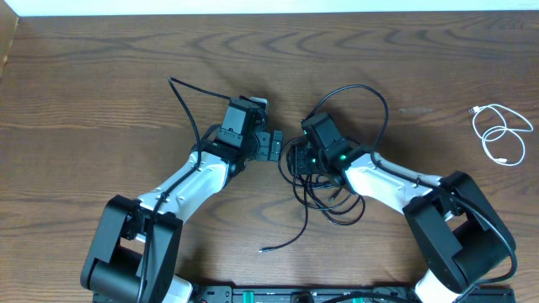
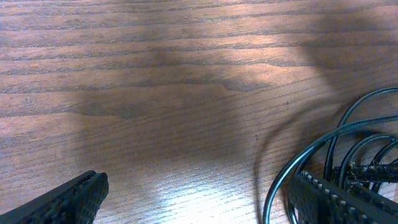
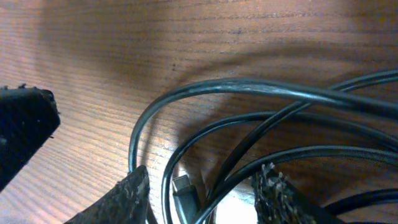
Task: Untangle cables
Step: 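Grasp a black cable strand with the right gripper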
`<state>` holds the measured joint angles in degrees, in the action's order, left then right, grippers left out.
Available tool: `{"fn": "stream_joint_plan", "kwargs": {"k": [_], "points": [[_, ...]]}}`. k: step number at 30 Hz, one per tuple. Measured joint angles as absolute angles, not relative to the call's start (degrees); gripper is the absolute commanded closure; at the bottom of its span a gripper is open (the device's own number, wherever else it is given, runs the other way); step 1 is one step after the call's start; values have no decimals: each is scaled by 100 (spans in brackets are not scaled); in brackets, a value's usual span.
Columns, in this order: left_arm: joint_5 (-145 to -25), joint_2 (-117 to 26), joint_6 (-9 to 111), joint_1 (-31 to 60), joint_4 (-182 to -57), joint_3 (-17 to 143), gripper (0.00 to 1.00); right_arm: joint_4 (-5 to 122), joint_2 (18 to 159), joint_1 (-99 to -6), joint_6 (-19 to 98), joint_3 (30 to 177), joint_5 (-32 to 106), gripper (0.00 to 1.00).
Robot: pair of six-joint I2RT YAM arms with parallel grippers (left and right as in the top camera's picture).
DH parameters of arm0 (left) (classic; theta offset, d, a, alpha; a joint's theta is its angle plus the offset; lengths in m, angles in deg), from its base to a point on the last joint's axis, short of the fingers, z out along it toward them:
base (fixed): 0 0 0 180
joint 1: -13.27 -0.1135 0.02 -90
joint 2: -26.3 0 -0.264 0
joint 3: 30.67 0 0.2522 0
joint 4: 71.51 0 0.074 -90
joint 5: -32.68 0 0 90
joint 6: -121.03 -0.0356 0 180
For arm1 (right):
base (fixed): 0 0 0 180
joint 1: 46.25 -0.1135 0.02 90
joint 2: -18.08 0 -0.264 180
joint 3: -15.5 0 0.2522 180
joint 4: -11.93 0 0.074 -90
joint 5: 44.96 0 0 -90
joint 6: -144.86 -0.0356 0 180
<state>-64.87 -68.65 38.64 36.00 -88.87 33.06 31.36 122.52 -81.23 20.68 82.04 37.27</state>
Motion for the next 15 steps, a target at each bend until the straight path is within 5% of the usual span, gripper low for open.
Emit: {"fn": "stream_joint_plan", "kwargs": {"k": [15], "points": [[-6487,-6863,3860,3600,-8893,3306,13,3118,12248,-8195,2053,8197,3935,50]]}}
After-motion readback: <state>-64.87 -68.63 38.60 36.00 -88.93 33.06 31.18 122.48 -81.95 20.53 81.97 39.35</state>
